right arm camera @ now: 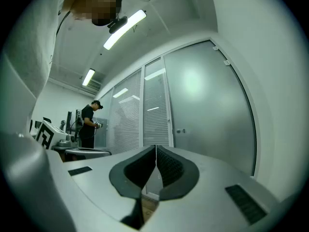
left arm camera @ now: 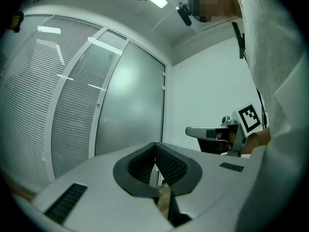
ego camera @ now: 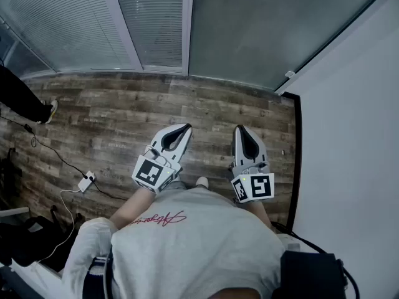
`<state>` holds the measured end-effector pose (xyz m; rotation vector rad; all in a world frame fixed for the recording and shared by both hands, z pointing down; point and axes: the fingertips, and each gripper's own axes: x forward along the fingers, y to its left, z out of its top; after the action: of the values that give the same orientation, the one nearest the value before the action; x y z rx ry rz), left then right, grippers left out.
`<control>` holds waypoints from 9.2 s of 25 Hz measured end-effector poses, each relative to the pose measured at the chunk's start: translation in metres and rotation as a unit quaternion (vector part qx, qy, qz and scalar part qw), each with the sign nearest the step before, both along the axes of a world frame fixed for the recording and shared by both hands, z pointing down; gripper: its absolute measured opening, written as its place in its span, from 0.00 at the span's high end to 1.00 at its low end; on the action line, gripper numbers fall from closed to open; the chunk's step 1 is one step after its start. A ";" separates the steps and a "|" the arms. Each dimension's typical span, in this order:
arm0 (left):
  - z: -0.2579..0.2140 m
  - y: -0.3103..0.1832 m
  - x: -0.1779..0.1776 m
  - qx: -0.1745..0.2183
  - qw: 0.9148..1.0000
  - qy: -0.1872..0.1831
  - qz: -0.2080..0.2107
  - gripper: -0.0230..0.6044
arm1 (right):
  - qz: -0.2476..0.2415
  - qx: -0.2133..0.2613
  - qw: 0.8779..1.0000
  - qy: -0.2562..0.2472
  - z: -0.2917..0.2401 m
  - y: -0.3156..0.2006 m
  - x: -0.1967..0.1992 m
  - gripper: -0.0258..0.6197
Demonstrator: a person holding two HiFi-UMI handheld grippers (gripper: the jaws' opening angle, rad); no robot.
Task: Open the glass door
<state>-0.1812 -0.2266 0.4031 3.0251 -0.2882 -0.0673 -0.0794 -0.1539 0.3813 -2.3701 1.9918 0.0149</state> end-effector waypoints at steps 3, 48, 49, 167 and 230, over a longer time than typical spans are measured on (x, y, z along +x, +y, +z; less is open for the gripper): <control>0.004 -0.002 0.000 0.006 1.000 0.006 0.001 0.94 | -0.006 0.001 1.000 0.004 -0.002 -0.004 -0.002 0.92; -0.014 -0.026 0.081 0.038 0.998 0.022 -0.042 0.94 | -0.050 0.004 0.999 0.003 0.007 -0.034 0.081 0.92; -0.014 -0.036 0.087 0.039 0.998 0.024 -0.040 0.94 | -0.049 0.003 0.999 0.005 0.008 -0.043 0.087 0.92; -0.018 -0.233 0.176 0.003 0.998 0.008 -0.064 0.94 | 0.062 0.023 0.998 -0.002 -0.030 -0.426 0.258 0.74; -0.023 0.236 0.180 -0.016 0.999 0.016 0.031 0.94 | -0.149 0.026 0.988 0.018 -0.039 0.081 0.204 0.74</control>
<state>-0.0016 0.0095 0.3797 2.9952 -0.1921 -0.1054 0.1247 -0.0731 0.3424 -2.0337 2.3093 0.0976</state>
